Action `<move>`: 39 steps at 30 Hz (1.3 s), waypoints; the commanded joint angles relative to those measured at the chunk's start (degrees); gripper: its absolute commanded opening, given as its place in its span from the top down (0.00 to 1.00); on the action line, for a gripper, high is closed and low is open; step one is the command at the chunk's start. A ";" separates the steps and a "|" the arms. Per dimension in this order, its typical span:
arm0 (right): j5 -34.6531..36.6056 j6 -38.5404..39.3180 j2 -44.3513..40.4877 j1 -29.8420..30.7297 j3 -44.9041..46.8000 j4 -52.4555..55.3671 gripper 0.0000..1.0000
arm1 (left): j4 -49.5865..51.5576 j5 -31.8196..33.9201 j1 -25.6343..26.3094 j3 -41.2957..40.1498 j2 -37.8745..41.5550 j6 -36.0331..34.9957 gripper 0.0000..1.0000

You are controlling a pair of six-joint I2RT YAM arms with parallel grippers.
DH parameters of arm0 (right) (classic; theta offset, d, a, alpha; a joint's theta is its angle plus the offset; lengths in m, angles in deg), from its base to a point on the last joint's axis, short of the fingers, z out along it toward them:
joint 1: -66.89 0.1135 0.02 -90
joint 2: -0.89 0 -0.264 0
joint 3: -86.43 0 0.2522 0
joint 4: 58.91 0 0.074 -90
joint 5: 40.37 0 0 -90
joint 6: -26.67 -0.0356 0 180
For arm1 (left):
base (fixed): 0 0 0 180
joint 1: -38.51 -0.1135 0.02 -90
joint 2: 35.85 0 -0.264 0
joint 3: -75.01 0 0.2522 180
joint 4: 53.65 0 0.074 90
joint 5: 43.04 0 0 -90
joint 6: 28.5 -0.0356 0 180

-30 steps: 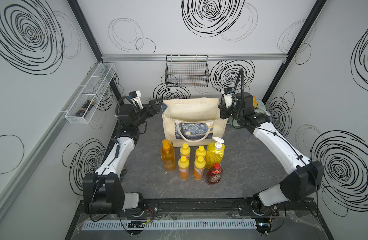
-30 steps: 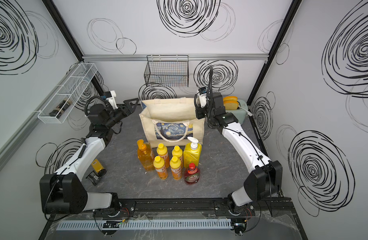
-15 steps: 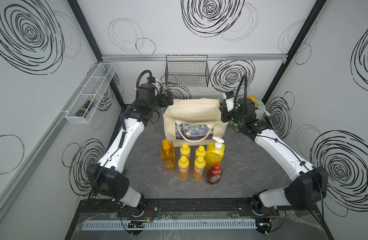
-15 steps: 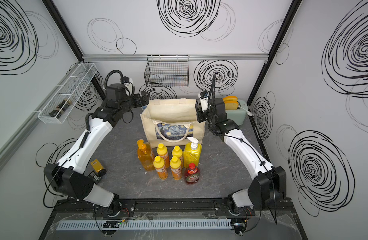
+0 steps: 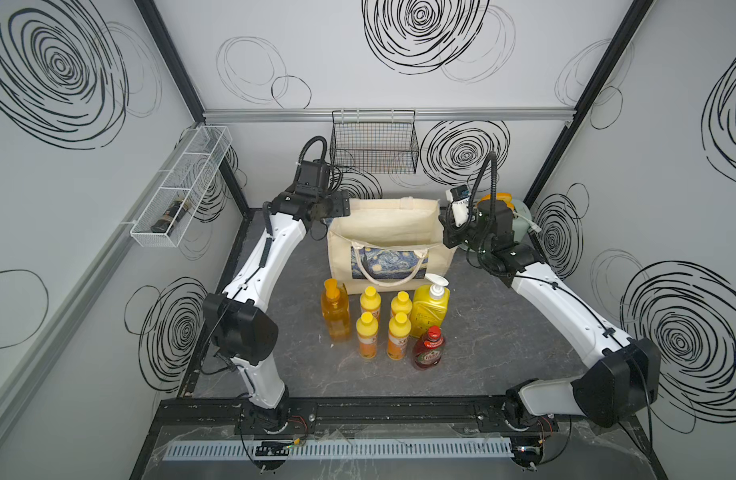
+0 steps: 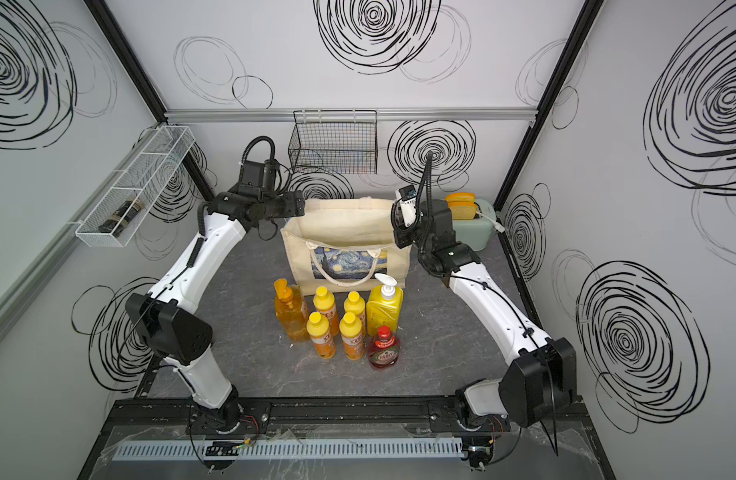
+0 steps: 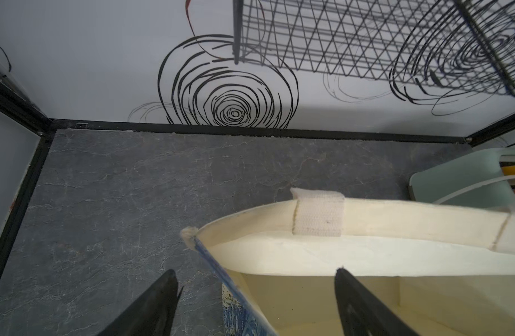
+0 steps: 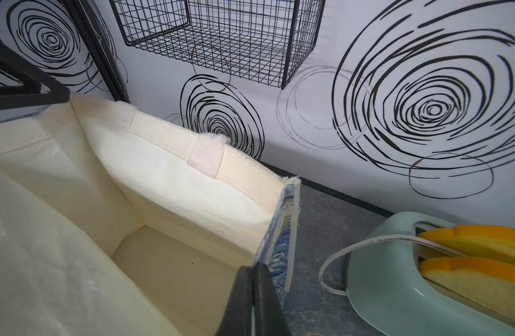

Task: Pack dish soap into the shopping bag
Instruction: Move the shopping bag to the center of the board.

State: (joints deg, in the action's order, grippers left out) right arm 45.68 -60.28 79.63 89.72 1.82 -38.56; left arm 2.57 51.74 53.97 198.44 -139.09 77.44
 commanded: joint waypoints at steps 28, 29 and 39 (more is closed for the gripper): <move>-9.91 -5.07 8.07 -8.86 -12.03 8.83 0.95 | -61.87 -6.62 0.92 -57.79 36.46 -0.56 0.95; -9.94 -5.15 8.35 -8.73 -12.35 9.66 0.91 | -62.83 -7.36 0.47 -58.56 36.04 -0.30 0.95; -2.11 -2.19 6.83 -2.49 -18.74 20.92 0.56 | -60.38 -11.85 -2.05 -55.36 31.96 0.91 0.93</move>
State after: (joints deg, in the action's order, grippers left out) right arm 39.74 -64.46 88.55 84.32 -13.72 -22.86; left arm -53.10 41.84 52.62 139.40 -106.15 78.03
